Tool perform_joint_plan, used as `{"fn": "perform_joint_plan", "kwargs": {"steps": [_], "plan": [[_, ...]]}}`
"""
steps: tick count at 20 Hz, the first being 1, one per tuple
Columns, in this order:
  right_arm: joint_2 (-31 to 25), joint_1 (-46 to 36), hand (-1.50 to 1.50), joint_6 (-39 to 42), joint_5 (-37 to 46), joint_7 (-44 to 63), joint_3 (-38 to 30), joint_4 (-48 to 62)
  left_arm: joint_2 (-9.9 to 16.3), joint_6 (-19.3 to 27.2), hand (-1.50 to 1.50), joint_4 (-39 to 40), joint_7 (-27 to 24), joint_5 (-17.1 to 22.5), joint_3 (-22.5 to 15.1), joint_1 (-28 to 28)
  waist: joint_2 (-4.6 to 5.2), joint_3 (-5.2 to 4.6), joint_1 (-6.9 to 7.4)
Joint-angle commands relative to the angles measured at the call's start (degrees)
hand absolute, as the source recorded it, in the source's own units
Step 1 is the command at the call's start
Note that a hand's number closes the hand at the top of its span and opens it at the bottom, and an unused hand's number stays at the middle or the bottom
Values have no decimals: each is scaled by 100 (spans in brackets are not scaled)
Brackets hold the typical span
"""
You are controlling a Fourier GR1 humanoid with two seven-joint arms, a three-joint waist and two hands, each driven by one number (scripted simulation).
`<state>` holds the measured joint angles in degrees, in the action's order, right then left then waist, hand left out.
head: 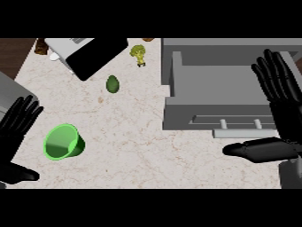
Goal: Pick up the cup, place it into the drawer and close the drawer
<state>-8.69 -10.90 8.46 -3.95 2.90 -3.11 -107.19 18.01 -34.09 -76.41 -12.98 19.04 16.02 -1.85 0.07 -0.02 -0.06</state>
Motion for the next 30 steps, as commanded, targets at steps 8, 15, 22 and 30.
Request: {"fn": "perform_joint_plan", "kwargs": {"steps": [8, 15, 22, 30], "plan": [[-47, -275, -150, 49, -74, 9, -215, 142, 241, -117, -150, 2947, -2234, -1513, -5, -688, 3, -2, -17], [-375, -673, -150, 271, -407, 368, -504, 201, 414, 314, -150, 4887, -3751, -2290, -210, -1297, 27, -13, -65], [-35, -68, -150, 105, -79, 168, -123, -334, 198, 660, -150, 5805, -4390, -2386, -233, -1657, 37, -22, -143], [-114, -564, -150, 63, -163, 418, -240, 45, 267, 439, -150, 6145, -4750, -2436, -290, -1915, 49, -26, -115]]}}
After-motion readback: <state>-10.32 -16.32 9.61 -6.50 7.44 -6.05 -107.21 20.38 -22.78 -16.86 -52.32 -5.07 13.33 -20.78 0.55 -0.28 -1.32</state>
